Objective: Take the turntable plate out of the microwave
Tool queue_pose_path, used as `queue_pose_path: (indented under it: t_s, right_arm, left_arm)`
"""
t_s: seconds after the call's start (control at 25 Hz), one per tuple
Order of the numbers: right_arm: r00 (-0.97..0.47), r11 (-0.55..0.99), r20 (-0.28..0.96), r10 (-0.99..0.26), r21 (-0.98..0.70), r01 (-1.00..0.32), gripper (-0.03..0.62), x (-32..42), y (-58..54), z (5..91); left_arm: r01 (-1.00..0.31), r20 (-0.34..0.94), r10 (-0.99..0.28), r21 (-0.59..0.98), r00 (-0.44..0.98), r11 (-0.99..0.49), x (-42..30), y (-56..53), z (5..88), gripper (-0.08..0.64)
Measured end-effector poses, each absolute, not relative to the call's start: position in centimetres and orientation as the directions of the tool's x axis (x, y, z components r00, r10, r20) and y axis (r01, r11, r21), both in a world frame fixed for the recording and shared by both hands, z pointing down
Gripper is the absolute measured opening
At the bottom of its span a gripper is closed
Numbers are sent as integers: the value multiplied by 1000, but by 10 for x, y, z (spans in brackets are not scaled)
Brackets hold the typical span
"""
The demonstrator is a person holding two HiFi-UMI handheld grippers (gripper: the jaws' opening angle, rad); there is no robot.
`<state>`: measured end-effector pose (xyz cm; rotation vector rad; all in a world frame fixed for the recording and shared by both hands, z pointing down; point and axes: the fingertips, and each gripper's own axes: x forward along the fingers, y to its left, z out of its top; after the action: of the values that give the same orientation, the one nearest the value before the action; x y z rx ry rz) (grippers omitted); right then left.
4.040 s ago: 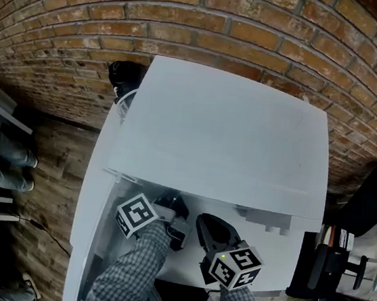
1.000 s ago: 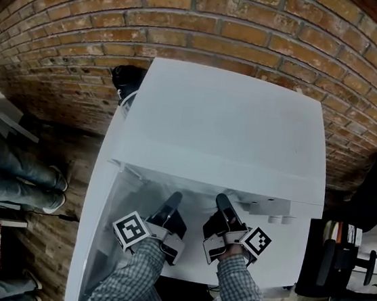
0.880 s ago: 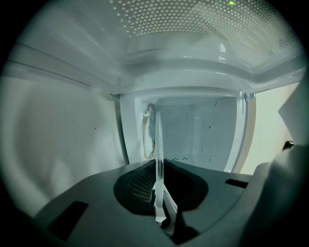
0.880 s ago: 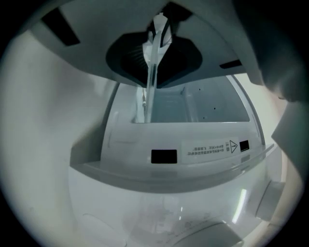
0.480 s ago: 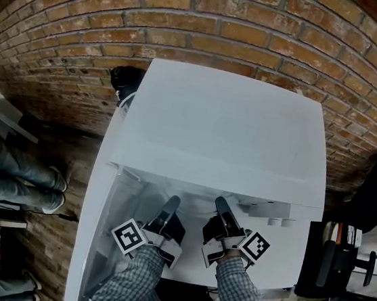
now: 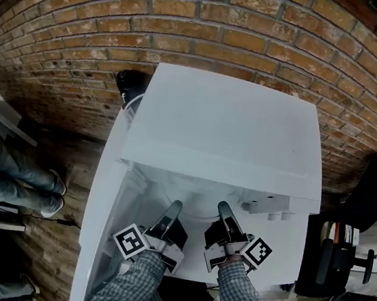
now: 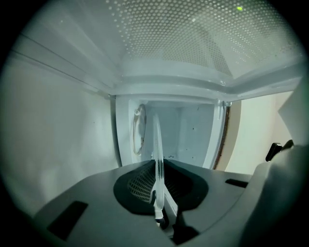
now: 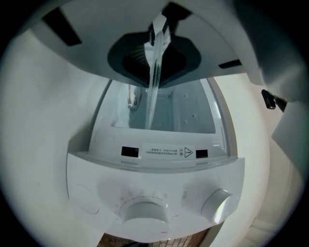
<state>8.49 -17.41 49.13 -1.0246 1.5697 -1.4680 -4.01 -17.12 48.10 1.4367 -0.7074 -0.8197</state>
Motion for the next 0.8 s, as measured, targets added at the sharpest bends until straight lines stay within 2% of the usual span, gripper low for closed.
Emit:
queue_pose_path:
  t_s: [0.8]
  right_arm:
    - [-371, 63, -22, -929, -993, -100, 41, 73, -98, 466]
  left_arm:
    - [71, -95, -808, 995, 582, -66, -53, -99, 459, 35]
